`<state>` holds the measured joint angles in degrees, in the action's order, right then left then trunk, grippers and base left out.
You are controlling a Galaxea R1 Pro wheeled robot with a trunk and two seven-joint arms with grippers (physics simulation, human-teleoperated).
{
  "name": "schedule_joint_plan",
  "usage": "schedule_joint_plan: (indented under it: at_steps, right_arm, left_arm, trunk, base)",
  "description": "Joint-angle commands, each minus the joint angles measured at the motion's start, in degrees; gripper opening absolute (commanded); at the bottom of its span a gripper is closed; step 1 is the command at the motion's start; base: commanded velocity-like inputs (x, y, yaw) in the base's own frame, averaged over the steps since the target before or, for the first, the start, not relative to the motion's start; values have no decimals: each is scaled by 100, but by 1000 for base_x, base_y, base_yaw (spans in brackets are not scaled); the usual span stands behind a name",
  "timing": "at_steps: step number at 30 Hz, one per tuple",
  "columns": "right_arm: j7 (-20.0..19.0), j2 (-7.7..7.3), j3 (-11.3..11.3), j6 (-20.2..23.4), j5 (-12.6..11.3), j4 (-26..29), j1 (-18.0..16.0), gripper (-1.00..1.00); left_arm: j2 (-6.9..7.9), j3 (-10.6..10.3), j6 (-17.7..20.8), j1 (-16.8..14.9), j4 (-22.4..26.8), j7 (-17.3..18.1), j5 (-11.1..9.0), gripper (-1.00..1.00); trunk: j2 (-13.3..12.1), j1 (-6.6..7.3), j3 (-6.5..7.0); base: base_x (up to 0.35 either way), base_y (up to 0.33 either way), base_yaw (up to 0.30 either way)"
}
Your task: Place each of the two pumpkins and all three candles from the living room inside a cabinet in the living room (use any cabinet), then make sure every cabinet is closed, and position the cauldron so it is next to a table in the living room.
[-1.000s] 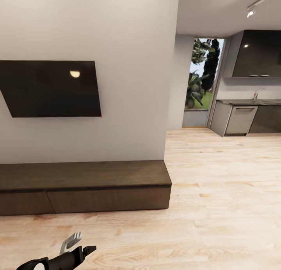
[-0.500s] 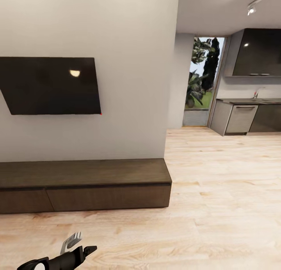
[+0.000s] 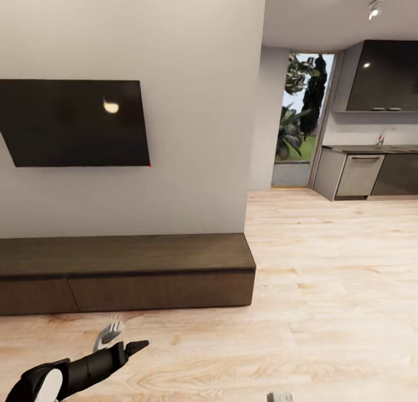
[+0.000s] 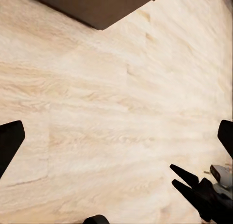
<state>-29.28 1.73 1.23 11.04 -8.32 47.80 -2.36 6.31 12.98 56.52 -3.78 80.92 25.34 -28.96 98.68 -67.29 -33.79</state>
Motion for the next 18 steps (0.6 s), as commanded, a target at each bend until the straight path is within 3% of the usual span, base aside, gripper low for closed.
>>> schedule_joint_plan:
  at_steps: [1,4,6,7,10,16,18]
  right_arm:
    - [11,0,95,486,-205,449,-1,100]
    - [209,-2,295,1579,-541,1651,-15,100]
    - [609,17,349,1899,-654,2207,-189,100]
    - [914,32,368,2000,-750,2384,-388,100]
    - [1447,47,380,1983,-937,2424,-685,100]
    - [1806,64,398,1446,-1030,2081,-986,100]
    - [2089,64,410,1376,-1109,1992,-1027,100]
  left_arm:
    - [64,8,52,-138,56,117,-138,100]
    - [267,-18,84,-514,100,216,-752,100]
    - [415,-133,91,-684,89,237,-1115,100]
    - [464,-304,90,-750,70,244,-1271,100]
    - [485,-582,88,-860,-29,252,-1402,100]
    - [467,-669,81,-901,-81,255,-1434,100]
    - [444,-730,79,-902,-83,257,-1431,100]
  trunk:
    - [45,-22,-25]
    - [165,-88,-79]
    - [245,-132,-115]
    - [285,-154,-133]
    - [406,-220,-187]
    - [646,-352,-295]
    - [726,-396,-331]
  base:
    - [0,0,0]
    - [0,0,0]
    - [0,0,0]
    - [0,0,0]
    - [0,0,0]
    - [0,0,0]
    - [0,0,0]
